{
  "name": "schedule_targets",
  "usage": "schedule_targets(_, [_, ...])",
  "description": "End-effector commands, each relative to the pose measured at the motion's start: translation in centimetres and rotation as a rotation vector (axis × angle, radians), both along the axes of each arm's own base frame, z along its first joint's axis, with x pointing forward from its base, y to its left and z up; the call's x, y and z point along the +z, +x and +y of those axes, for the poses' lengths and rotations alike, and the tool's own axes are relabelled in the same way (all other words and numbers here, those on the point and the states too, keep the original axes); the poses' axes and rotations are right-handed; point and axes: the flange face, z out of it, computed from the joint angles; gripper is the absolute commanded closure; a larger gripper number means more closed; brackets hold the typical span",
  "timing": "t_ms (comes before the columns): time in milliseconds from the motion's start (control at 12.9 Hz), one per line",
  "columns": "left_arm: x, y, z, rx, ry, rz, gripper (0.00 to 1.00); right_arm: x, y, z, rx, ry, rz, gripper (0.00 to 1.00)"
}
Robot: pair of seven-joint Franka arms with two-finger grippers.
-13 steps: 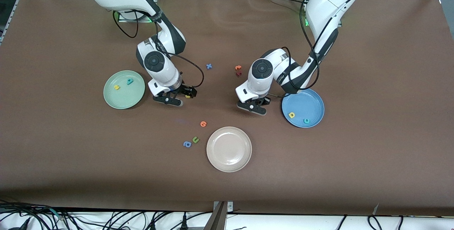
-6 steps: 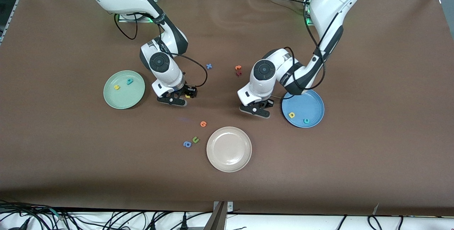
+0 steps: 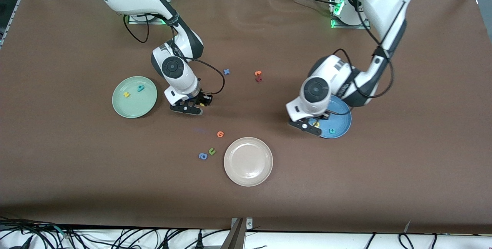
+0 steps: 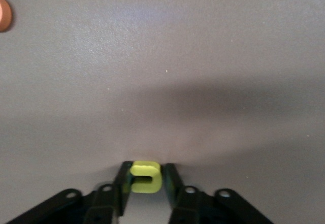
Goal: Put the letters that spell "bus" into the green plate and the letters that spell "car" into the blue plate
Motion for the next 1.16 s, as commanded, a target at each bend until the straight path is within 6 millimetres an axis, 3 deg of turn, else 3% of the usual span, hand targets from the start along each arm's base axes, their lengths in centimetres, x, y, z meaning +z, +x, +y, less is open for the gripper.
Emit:
schedule_targets(0, [0.7, 0.2, 1.5, -0.021, -0.017, 0.029, 0.0, 0.1, 0.3, -0.2, 0.011, -0.018, 0.003, 0.76])
schedule_targets(77, [1.5, 0.9, 2.0, 0.006, -0.024, 0.011, 0.0, 1.1, 0.6, -0.9, 0.004, -0.035, 0.01, 0.83])
schedule_targets(310, [5.4, 2.2, 2.2, 0.095, -0.092, -0.026, 0.0, 4.6, 1.7, -4.2, -0.007, -0.118, 0.059, 0.87])
schedule_targets(465, [8.8, 3.0, 4.0, 0.135, -0.094, -0.06, 0.0, 6.4, 2.6, -8.8, 0.033, -0.178, 0.127, 0.88])
schedule_targets(620, [13.8, 4.3, 7.0, 0.186, -0.073, -0.071, 0.0, 8.5, 3.3, -13.1, 0.078, -0.206, 0.18, 0.88])
schedule_targets(775, [20.6, 5.4, 9.1, 0.234, -0.051, -0.058, 0.0, 8.3, 3.7, -17.4, 0.118, -0.216, 0.208, 0.88])
schedule_targets(930, [26.8, 6.2, 11.8, 0.281, -0.056, -0.084, 0.0, 6.8, 3.8, -21.9, 0.175, -0.203, 0.23, 0.88])
schedule_targets(1085, [30.4, 6.4, 15.0, 0.328, -0.076, -0.14, 0.0, 4.5, 2.6, -24.6, 0.193, -0.171, 0.225, 0.88])
